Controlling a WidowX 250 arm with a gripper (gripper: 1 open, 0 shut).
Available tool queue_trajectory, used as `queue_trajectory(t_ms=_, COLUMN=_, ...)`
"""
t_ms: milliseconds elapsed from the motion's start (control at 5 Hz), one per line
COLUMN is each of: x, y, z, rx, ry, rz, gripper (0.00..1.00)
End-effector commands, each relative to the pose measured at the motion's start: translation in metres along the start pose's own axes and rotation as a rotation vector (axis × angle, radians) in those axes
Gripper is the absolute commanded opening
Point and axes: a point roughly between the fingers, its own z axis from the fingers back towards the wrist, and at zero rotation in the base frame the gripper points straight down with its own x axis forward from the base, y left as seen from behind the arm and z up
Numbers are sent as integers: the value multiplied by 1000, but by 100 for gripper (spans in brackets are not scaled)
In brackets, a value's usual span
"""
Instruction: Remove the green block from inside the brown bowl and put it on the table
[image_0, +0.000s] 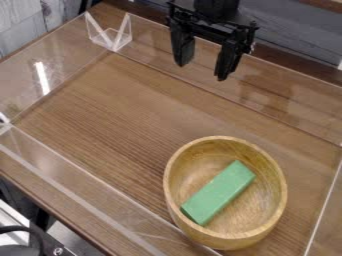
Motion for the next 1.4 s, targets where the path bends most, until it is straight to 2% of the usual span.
queue_trajectory(t_ms=0, x=-14, y=-16, z=-13, rx=-5, ry=28, rz=-52, gripper=100)
queue_trajectory(t_ms=200, x=-39, y=-41, z=-36, rx=-8, ry=74, rz=-121, gripper=100)
queue_trajectory(t_ms=400, x=-51, y=-65, z=-51, rx=-2, ry=59, rz=-158, gripper=100)
queue_trajectory(t_ms=800, x=-61, y=-85, z=-74, rx=-10, ry=21, rz=-206, gripper=100)
queue_trajectory(t_ms=1200, x=-61, y=-84, z=-78, rx=-34, ry=2, rz=-209, gripper=100)
